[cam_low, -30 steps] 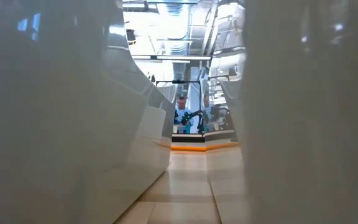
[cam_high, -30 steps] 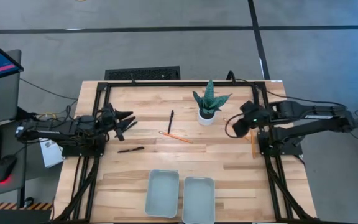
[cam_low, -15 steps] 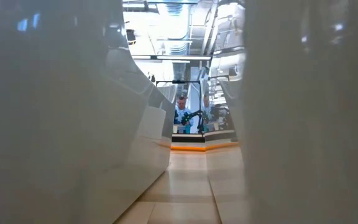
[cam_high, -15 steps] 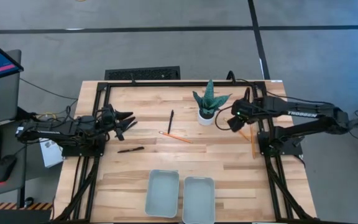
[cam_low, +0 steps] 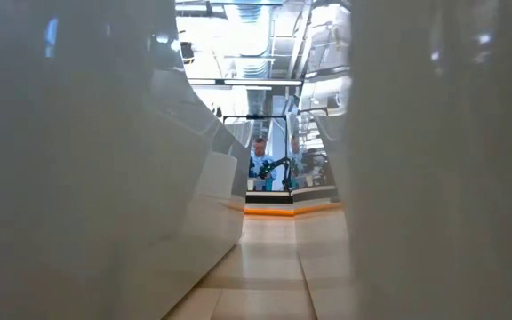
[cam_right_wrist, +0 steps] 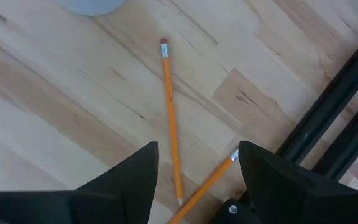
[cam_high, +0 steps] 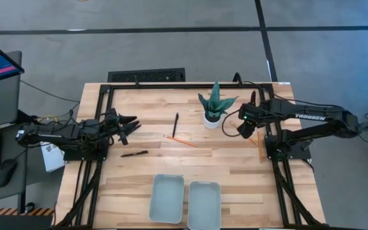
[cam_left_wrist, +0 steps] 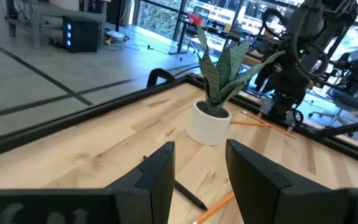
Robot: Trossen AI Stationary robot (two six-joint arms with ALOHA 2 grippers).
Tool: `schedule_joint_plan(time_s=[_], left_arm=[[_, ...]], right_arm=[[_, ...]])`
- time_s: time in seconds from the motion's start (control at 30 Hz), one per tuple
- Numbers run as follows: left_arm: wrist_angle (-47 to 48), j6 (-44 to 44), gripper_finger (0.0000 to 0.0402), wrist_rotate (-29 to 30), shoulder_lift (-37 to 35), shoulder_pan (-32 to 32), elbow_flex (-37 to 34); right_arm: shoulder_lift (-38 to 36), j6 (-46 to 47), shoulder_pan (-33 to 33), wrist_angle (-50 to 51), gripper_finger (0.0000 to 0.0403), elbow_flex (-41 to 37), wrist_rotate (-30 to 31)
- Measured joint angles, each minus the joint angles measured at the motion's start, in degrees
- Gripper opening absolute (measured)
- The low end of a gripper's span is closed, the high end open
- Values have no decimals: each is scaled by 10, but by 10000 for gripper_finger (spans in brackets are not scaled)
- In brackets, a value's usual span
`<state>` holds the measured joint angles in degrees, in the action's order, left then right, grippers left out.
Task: Sort pens & pencils
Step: Put the middle pencil into the right gray bin
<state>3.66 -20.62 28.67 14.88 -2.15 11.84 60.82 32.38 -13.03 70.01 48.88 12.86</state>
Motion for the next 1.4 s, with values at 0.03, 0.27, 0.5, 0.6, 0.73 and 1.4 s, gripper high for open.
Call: schedule_joint_plan(time_s=[0.03,0.27,0.5,0.6,0.73,1.4], left_arm=[[0,0,133,1,0,0,0],[0,-1,133,1,0,0,0],[-1,-1,133,1,0,0,0],[-1,-2,133,1,0,0,0],[-1,-2,133,1,0,0,0],[-1,-24,133,2,0,0,0]], right_arm=[[0,3,4,-1,244,0,3],[0,7,25,-14,244,-15,7],[0,21,24,-34,244,-72,4],[0,21,24,-65,244,-99,-7],[0,21,24,-111,244,-123,-10],[4,27,17,-206,244,-196,-42]])
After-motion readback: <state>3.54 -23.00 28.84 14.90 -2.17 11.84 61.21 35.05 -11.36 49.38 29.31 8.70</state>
